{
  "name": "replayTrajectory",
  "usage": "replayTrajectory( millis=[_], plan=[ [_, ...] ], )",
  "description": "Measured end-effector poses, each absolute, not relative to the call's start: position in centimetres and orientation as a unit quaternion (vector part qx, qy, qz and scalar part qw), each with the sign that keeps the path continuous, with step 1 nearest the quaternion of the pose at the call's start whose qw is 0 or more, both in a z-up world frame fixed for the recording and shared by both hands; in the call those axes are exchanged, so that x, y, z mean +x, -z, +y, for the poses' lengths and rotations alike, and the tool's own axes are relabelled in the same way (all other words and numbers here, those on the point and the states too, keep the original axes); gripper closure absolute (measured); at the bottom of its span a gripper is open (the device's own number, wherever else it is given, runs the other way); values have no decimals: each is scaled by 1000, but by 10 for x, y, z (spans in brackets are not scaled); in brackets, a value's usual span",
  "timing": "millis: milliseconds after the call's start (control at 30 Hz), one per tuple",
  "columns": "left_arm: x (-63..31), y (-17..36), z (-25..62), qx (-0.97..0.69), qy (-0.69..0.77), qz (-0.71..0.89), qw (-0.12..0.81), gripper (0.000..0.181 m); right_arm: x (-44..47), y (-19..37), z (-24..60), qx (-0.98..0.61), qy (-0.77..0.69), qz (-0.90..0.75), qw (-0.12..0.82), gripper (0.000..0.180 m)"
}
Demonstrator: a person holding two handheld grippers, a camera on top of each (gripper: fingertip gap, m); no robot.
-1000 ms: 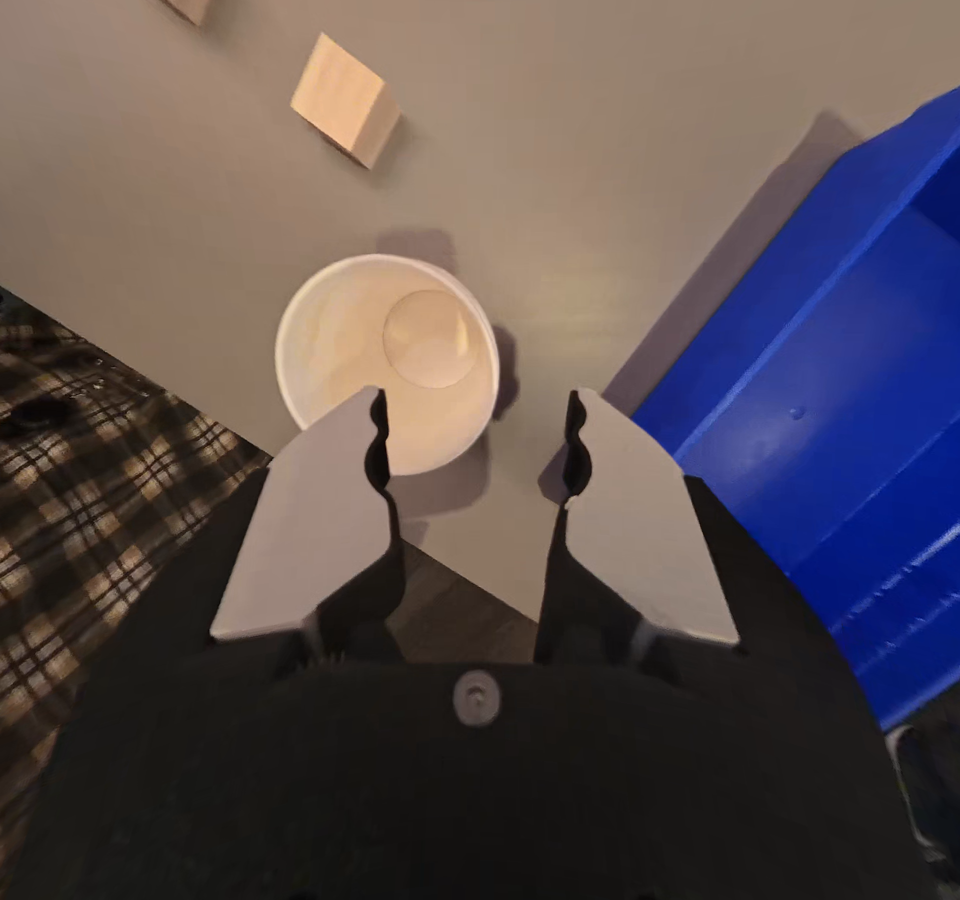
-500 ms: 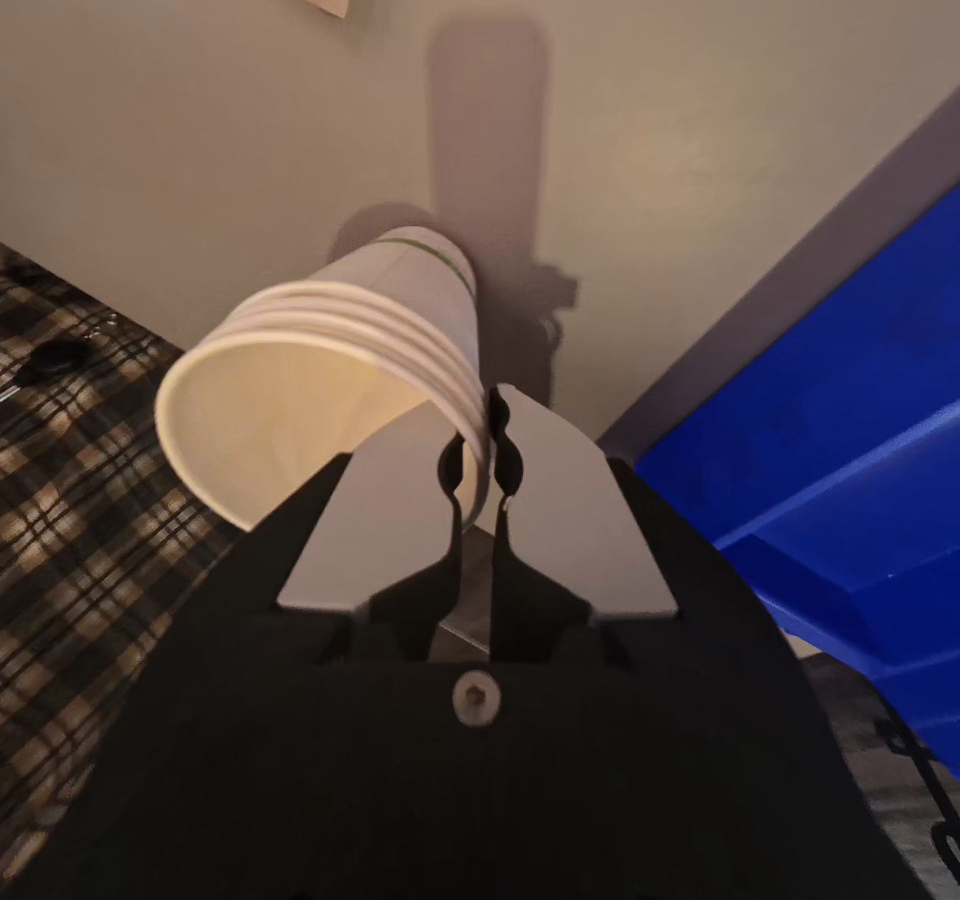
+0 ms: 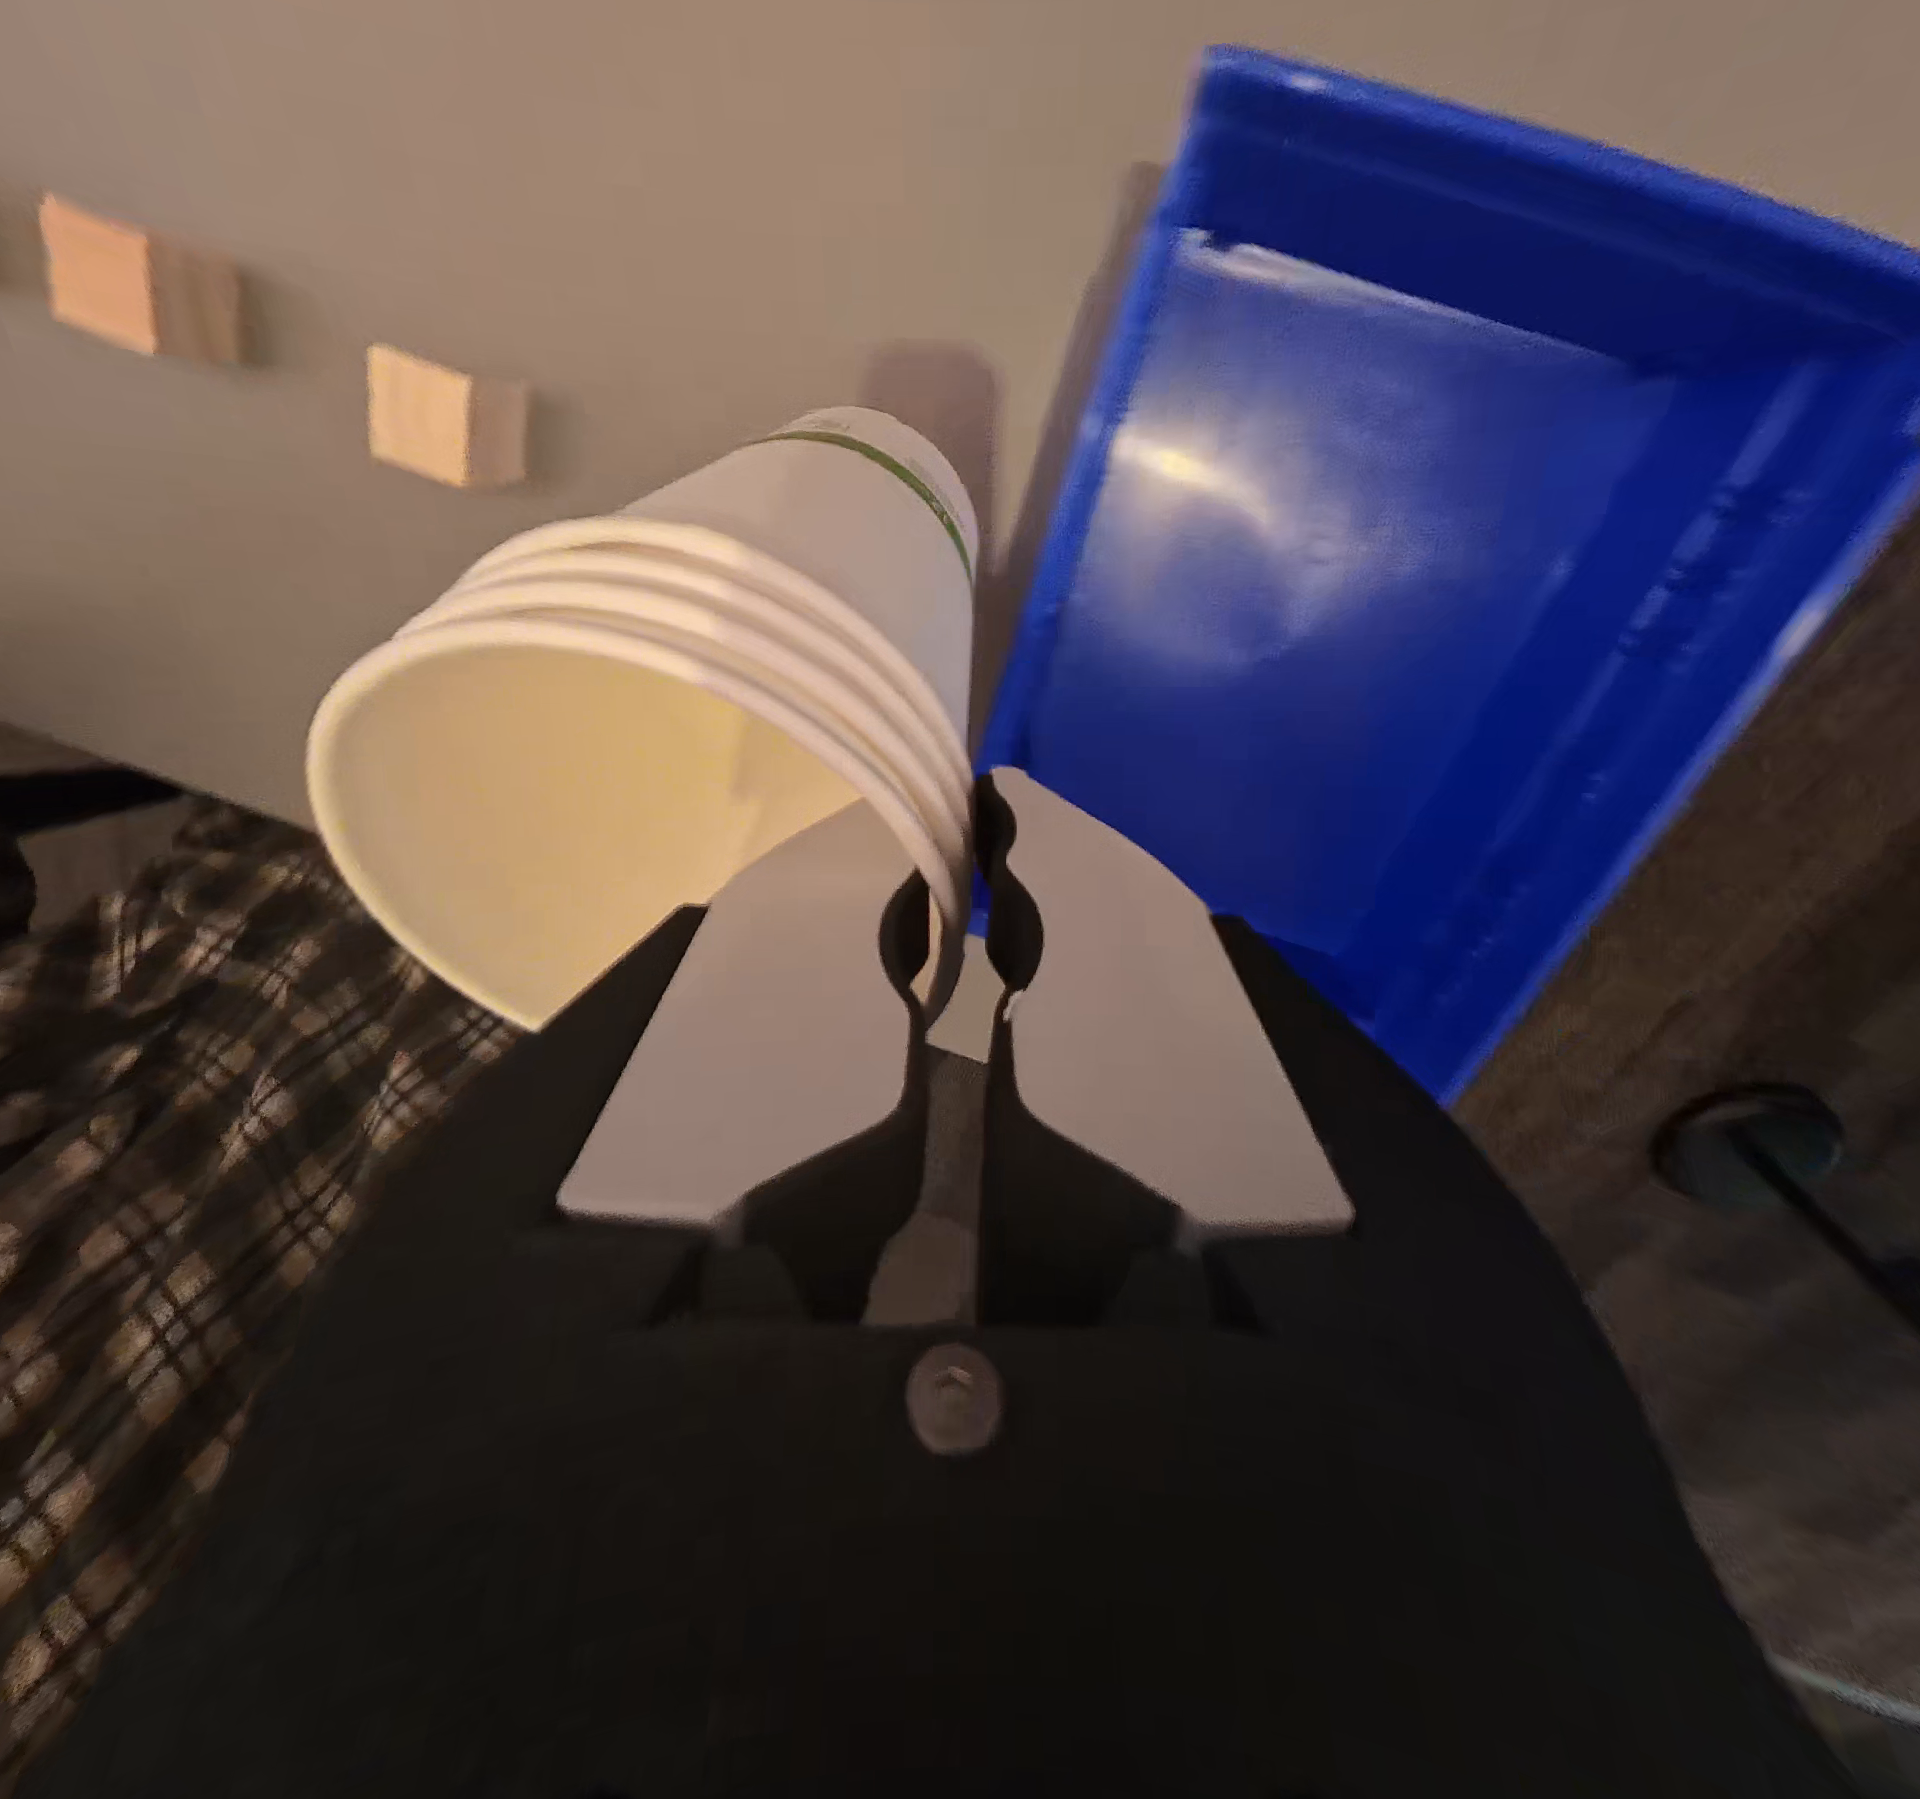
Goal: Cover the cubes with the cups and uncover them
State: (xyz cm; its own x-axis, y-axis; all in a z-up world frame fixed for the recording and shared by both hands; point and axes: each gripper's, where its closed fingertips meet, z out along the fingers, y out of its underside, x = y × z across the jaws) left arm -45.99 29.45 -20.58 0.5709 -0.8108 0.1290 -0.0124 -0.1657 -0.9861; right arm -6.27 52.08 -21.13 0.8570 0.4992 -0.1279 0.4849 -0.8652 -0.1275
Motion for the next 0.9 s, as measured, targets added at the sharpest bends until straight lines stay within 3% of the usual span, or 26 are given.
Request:
replayTrajectory(
  millis=[133, 333, 567, 800, 833, 900],
  plan=[
    [-459, 217, 303, -690, 350, 302, 558, 112, -13, 214, 556, -982, -59, -174, 34, 175],
    [-457, 232, 317, -705, 346, 301, 541, 112, 35, 259, 586, -993, -48, -103, -9, 175],
    [-455, 246, 331, -717, 350, 297, 525, 114, 56, 313, 605, -994, -53, -74, -56, 175],
    [-451, 253, 336, -718, 368, 296, 511, 114, 59, 334, 610, -993, -48, -70, -77, 174],
    [-451, 253, 336, -719, 368, 296, 510, 114, 58, 335, 609, -993, -51, -69, -78, 173],
    [-451, 253, 335, -718, 369, 299, 509, 114, 58, 338, 609, -994, -48, -63, -77, 153]
  ],
)
